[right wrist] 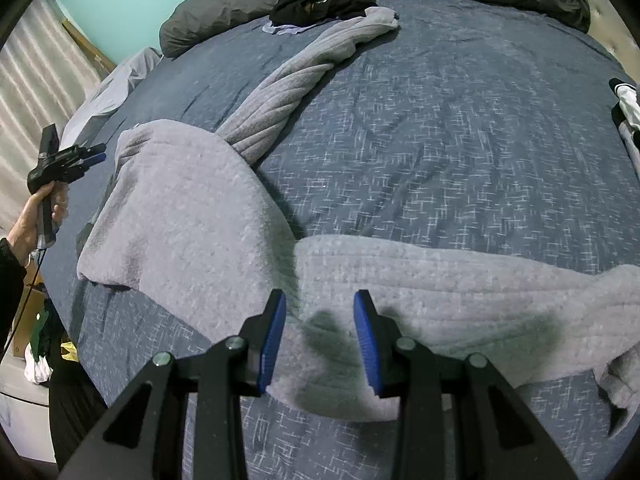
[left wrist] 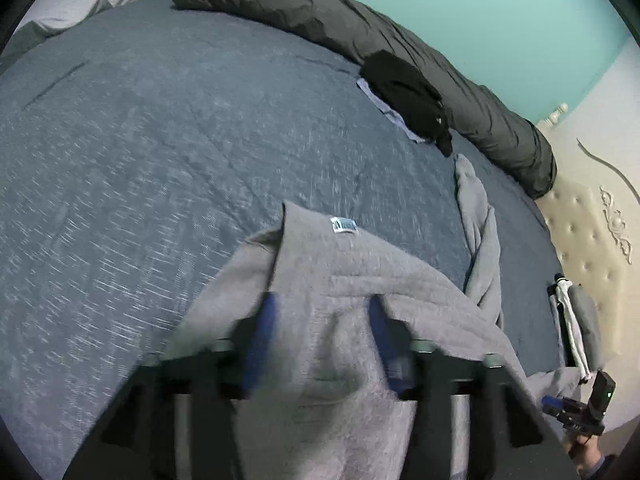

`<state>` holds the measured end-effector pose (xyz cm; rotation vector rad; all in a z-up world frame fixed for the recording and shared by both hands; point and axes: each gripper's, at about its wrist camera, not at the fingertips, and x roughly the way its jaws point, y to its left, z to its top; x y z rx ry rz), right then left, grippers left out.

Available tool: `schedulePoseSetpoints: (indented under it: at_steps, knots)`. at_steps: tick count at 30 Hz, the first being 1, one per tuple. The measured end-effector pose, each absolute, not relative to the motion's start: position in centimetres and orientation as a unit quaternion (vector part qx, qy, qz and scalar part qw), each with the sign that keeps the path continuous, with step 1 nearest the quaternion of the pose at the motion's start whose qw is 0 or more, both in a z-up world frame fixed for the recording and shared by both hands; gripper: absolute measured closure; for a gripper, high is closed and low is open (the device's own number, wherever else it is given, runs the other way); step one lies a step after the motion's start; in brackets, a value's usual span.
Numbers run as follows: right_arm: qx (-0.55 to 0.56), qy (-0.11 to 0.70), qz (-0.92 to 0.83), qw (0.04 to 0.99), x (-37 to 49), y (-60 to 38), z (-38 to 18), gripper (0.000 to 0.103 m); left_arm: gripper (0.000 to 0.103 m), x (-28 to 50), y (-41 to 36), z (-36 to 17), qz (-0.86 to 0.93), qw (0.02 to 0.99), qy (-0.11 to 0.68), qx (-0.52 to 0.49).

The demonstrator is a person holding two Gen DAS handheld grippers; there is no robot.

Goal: Fold clothes

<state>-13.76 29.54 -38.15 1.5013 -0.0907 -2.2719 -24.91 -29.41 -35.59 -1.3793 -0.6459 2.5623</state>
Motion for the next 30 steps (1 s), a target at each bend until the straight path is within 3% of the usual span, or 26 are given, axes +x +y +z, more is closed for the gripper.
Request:
schedulePoseSetpoints:
  at_steps: [17,18,19,22,30]
  knots:
    - [0.550,-0.032,-0.810,0.199,-14.8,29.4,-39.5,0.068,0.048,-28.0,-29.2,-38.4,0.849,0.072,-0.220,-0.474]
    - [0.551,-0.033,-0.810,0.198,-14.9,29.5,-39.5,0.068,0.061,-28.0,-28.9,-38.3,0.850,0.077,-0.216,-0.475]
    - [0.550,-0.034,-0.811,0.198,-14.9,29.5,-39.5,0.068,0.085,-28.0,-28.7,-38.2,0.850,0.082,-0.211,-0.476]
    - [0.548,-0.036,-0.813,0.196,-15.0,29.3,-39.2,0.068,0.092,-27.5,-28.0,-37.4,0.851,0.102,-0.207,-0.472]
    - [0.532,-0.038,-0.822,0.201,-14.2,28.9,-37.1,0.068,0.094,-21.2,-29.3,-30.9,0.862,0.149,-0.205,-0.439]
